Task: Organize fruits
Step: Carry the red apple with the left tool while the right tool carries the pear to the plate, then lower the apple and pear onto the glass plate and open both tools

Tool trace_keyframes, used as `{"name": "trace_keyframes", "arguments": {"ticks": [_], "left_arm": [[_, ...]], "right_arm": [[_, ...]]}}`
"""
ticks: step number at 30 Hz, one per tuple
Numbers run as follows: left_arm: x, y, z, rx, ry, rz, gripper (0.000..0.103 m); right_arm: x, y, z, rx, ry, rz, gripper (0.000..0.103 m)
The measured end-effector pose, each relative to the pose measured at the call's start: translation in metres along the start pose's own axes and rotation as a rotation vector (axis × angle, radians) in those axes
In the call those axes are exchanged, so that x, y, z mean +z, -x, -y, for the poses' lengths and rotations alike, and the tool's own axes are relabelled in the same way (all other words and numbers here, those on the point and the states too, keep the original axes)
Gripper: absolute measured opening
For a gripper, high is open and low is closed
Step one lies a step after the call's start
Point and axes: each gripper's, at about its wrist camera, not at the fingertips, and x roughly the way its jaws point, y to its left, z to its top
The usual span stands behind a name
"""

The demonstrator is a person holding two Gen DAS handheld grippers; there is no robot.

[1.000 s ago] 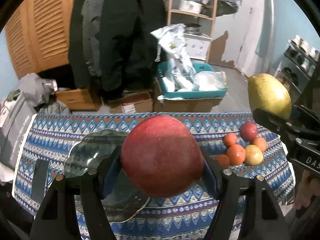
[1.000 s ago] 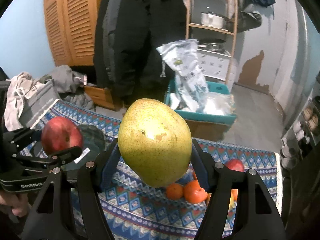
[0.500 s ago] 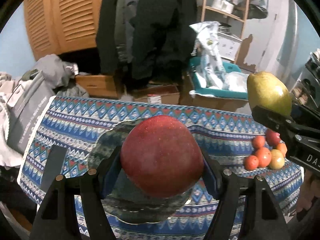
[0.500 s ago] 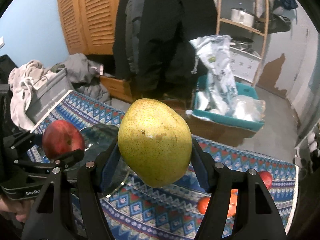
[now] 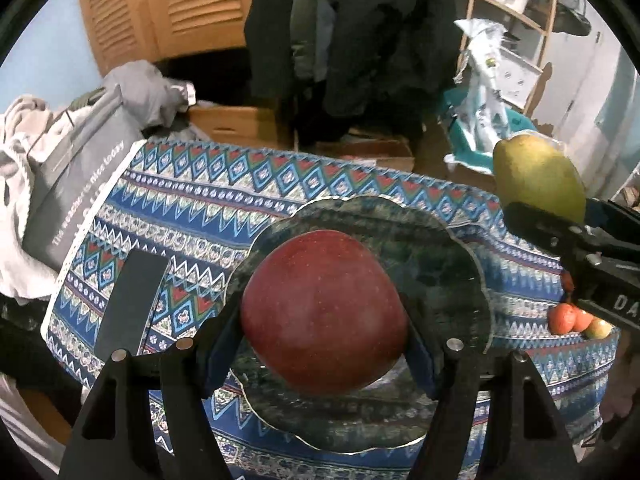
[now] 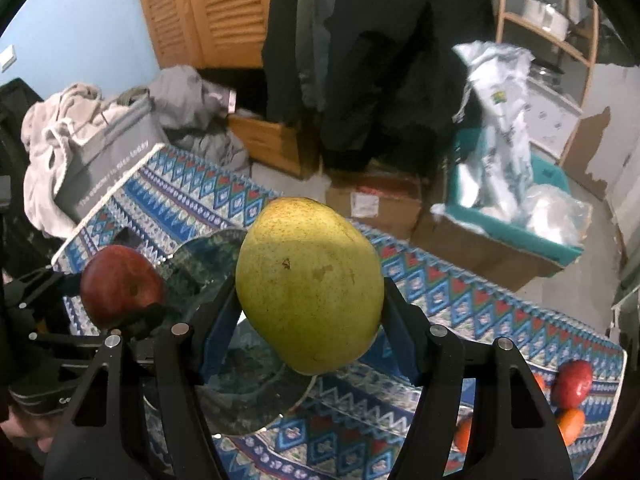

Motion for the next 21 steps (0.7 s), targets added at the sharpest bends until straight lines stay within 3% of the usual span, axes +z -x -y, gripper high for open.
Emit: {"name": "trace_keyframes", "arguments": {"ticks": [15, 21], "left_arm": [[-0.019, -0.059, -0.023, 0.029, 0.031, -0.162, 0.074], [-0.024, -0.07, -0.024, 0.043, 0.028, -0.191, 0.074]], "right_arm": [[-0.014, -0.08, -0.028, 0.041, 0.062, -0.193, 0.068], [-0.019, -0.098, -0.029, 0.045, 0.064, -0.238, 0.068]]}}
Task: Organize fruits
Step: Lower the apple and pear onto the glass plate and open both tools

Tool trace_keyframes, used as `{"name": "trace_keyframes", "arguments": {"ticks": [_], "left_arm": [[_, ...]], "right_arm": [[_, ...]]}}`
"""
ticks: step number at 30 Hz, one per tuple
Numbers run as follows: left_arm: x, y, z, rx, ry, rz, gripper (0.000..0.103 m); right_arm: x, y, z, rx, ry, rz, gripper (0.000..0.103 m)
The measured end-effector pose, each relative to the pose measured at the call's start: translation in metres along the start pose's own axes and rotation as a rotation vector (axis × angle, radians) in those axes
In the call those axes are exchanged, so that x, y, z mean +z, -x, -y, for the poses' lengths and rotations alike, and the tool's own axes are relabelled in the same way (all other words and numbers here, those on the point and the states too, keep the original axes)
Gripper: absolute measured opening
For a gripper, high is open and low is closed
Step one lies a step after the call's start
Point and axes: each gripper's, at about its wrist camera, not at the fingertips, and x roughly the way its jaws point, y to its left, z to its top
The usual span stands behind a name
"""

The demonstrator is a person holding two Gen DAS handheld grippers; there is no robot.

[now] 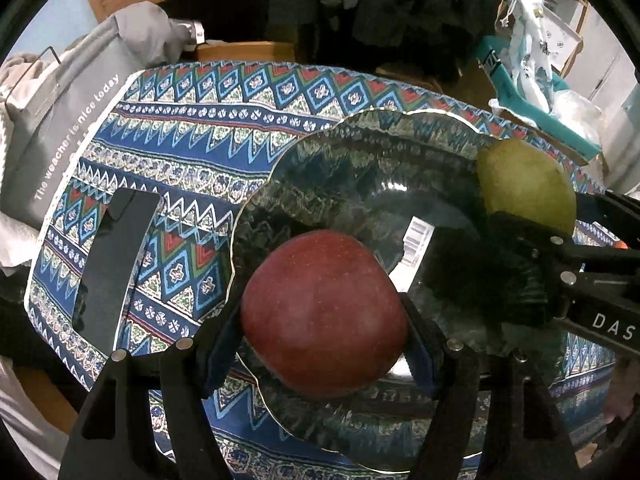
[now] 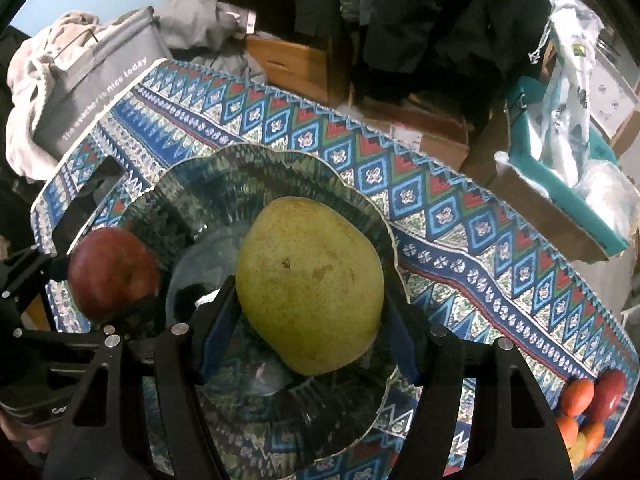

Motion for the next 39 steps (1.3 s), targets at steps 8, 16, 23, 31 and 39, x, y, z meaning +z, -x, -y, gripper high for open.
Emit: {"name": "trace_keyframes", "arguments": {"ticks": [8, 16, 23, 31, 39], "left_arm": [[-0.002, -0.013, 0.003, 0.002, -0.004, -0.054, 0.074], [0.0, 0.001, 0.011, 0.045, -0.057, 0.023, 0.079], [-0.002, 0.007, 0.007, 0.023, -0.049, 0.011, 0.08], [-0.004, 0.03, 0.012, 0.005, -0.053, 0.041, 0.079], [-0.001, 0.059, 0.024, -0.038, -0.07, 0.096, 0.079]], "right_arm": [[-0.001, -0.01, -0.003, 0.004, 0.009, -0.03, 0.068], [-0.001, -0.011, -0.001, 0.017, -0.004, -0.041, 0.069], [0.004, 0.011, 0.005, 0.059, -0.044, 0.04, 0.069], [0.01, 0.043, 0.014, 0.033, -0.08, 0.103, 0.073], [0.001, 0.076, 0.028, -0.058, -0.093, 0.148, 0.073]]}}
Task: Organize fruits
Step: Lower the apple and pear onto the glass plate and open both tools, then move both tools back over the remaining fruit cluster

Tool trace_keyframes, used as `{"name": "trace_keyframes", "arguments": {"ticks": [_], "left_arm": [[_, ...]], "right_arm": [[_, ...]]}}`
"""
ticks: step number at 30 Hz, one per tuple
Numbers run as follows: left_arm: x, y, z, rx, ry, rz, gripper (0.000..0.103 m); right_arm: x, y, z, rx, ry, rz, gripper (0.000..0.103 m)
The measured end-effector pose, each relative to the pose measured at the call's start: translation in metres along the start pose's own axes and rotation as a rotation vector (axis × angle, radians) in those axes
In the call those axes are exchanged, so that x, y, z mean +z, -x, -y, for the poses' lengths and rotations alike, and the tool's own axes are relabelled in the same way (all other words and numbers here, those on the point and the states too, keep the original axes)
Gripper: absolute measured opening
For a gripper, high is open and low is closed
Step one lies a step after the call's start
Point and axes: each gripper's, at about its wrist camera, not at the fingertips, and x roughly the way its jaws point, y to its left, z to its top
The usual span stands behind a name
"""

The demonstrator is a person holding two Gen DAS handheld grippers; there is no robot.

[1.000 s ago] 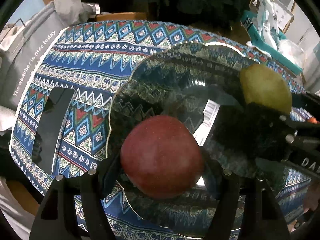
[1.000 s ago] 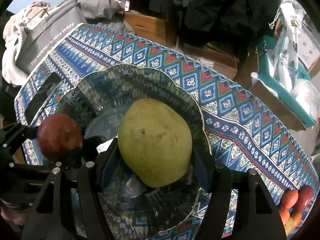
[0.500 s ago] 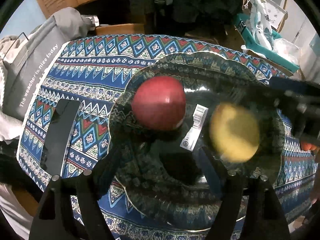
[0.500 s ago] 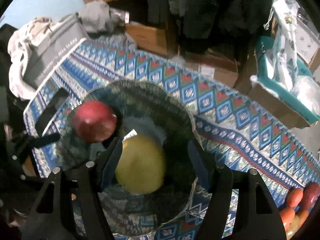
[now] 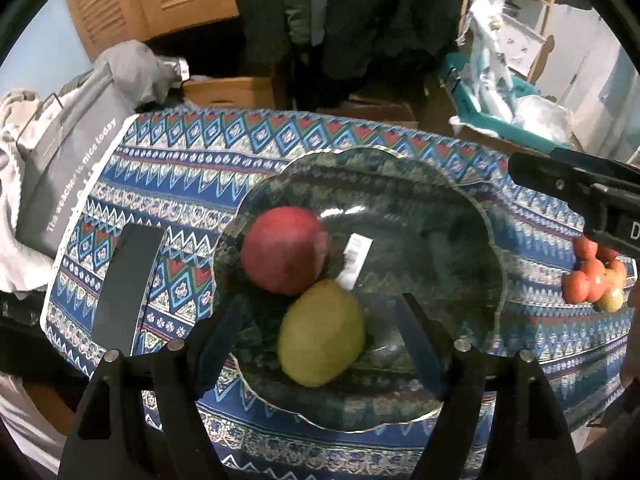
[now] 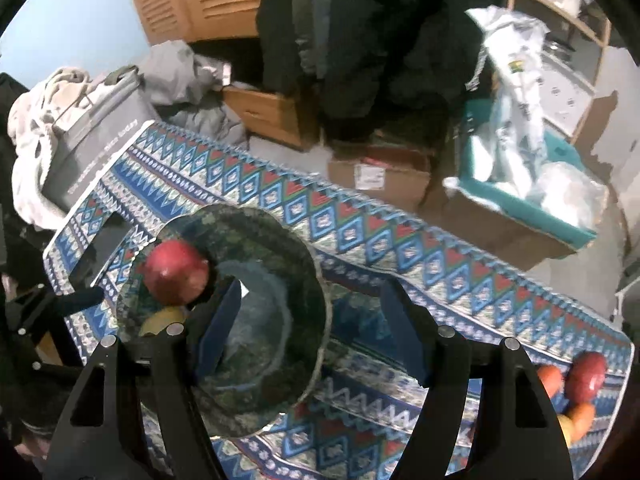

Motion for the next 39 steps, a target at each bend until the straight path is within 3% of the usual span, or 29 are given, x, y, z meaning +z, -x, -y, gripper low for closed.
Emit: {"name": "trace_keyframes", "arguments": {"ticks": [5, 16, 39], "left_arm": [[0.002, 0.012, 0.017, -0.019, -0.032, 0.017, 0.079], [0.004, 0.034, 0.055, -0.075, -0.091, 0.049, 0.079], [0.001, 0.056, 0.175, -0.165, -0.311, 0.072, 0.08]], "right_arm": [[-0.005, 0.028, 0.007, -0.069, 0.012, 0.04, 0.074], [-0.027, 0.075, 0.037, -0.114, -0.035, 0.081, 0.077], [-0.103, 0.137, 0.159, -0.277, -0.225, 0.082, 0.077]]}}
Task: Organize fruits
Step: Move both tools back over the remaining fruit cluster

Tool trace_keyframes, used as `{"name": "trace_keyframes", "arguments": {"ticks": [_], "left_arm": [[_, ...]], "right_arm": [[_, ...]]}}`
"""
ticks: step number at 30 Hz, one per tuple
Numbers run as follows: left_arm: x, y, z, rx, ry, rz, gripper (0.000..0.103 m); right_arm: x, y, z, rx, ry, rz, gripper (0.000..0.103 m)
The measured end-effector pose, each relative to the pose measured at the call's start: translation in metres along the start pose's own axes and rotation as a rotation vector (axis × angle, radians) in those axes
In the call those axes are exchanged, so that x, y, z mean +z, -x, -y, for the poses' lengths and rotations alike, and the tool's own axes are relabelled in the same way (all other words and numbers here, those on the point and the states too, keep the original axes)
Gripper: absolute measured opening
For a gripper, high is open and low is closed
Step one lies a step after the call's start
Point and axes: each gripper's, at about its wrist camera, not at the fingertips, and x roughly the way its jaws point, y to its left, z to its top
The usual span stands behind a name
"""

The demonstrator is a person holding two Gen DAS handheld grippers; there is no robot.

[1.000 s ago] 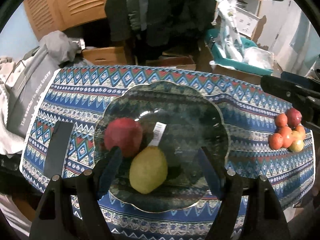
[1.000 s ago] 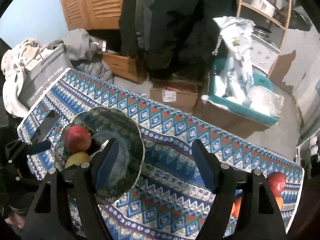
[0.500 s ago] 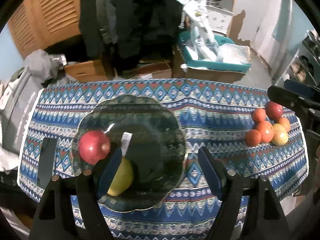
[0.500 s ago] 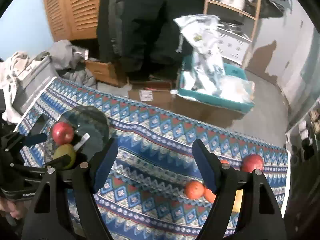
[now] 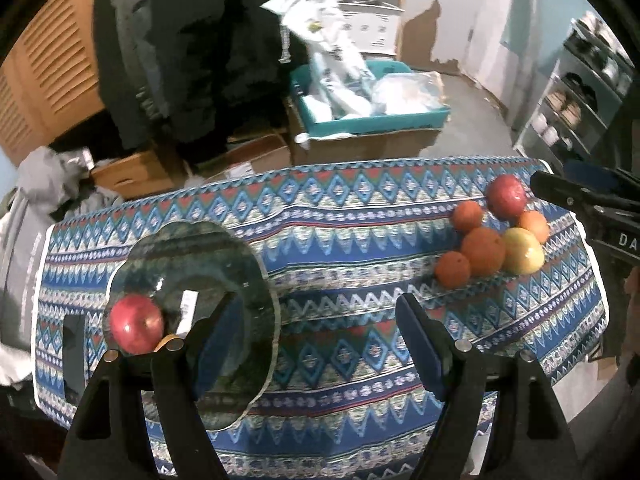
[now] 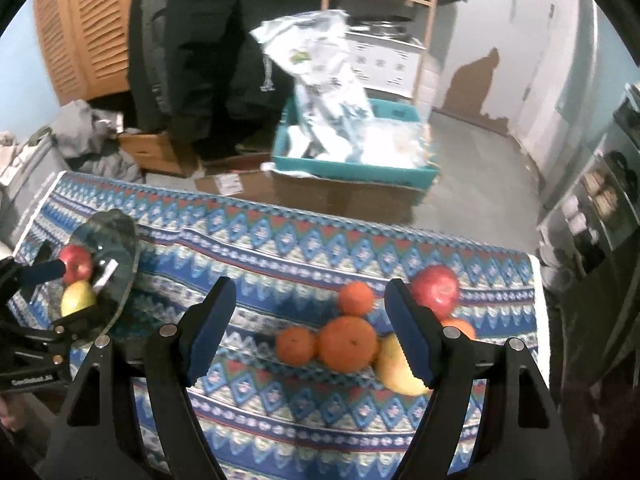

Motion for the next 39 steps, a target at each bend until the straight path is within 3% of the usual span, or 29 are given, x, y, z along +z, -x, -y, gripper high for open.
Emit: {"name": "trace_keyframes", "arguments": {"ticks": [15, 22, 39], "left_arm": [[0.009, -0.024, 0.066, -0.027, -0.127, -0.036, 0.08], [0.013, -0.048, 0.09, -0.03, -0.17, -0.062, 0.08], [0.016, -0.111, 0.112, -0.083, -0.188, -0.147, 0.08]], "right_arm": [[-0.036, -0.002, 0.071, -0.079, -0.101, -0.052, 0.077], [-0.057, -0.027, 0.097, -0.097, -0.138, -0.121, 0.077], [-0.094, -0.106, 0.109, -0.011, -0.155, -0.309, 0.077]]}}
